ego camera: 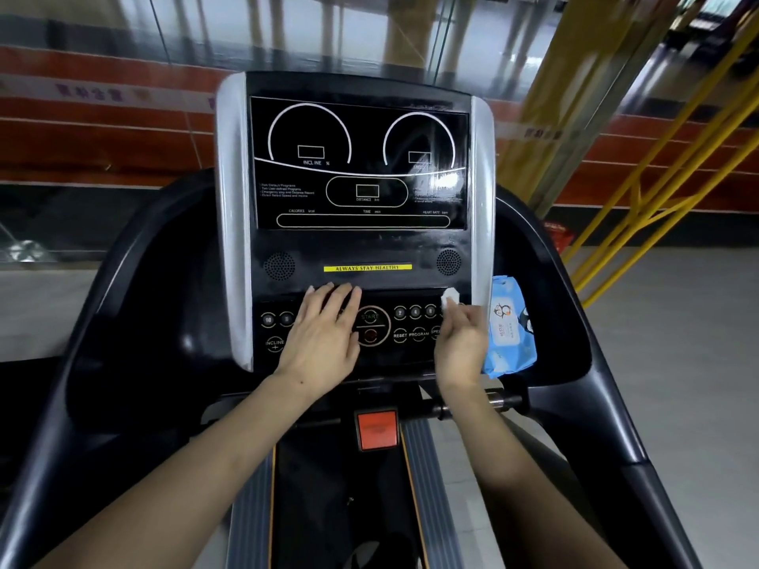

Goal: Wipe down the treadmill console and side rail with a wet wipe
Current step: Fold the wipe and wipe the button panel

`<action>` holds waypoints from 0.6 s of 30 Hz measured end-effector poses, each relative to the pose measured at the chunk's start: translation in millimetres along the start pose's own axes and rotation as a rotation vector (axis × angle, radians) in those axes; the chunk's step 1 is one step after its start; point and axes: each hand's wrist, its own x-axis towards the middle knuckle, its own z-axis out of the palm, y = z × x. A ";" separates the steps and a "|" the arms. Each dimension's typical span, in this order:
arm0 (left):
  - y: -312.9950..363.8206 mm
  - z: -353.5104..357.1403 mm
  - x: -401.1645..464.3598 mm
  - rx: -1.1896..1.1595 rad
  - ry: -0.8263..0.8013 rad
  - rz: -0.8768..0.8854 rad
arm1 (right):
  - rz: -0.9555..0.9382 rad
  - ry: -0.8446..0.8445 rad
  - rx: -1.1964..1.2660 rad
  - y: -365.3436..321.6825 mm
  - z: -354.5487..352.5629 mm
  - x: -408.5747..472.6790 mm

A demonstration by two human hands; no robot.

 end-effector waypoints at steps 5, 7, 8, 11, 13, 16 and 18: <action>-0.6 -0.9 -0.5 0.003 -0.002 0.000 | -0.251 -0.169 0.027 -33.8 46.0 -44.8; -2.4 -1.4 -1.0 0.004 0.000 0.006 | -0.273 -0.195 0.014 -28.9 37.1 -36.8; -2.8 -1.7 -1.2 0.007 0.001 0.010 | -0.248 -0.161 -0.034 -20.2 27.6 -25.2; -2.6 -1.8 -3.1 0.025 -0.005 0.019 | -0.117 0.013 -0.114 3.9 -13.6 9.0; -3.2 -1.2 -3.7 0.047 -0.010 0.022 | -0.074 0.077 -0.103 7.2 -19.2 18.4; -2.3 -0.1 -4.0 0.062 -0.029 0.011 | -0.046 0.024 -0.055 -9.9 9.8 -2.4; -1.2 0.1 -4.9 0.070 -0.038 -0.004 | -0.140 -0.110 0.007 -25.7 38.3 -32.7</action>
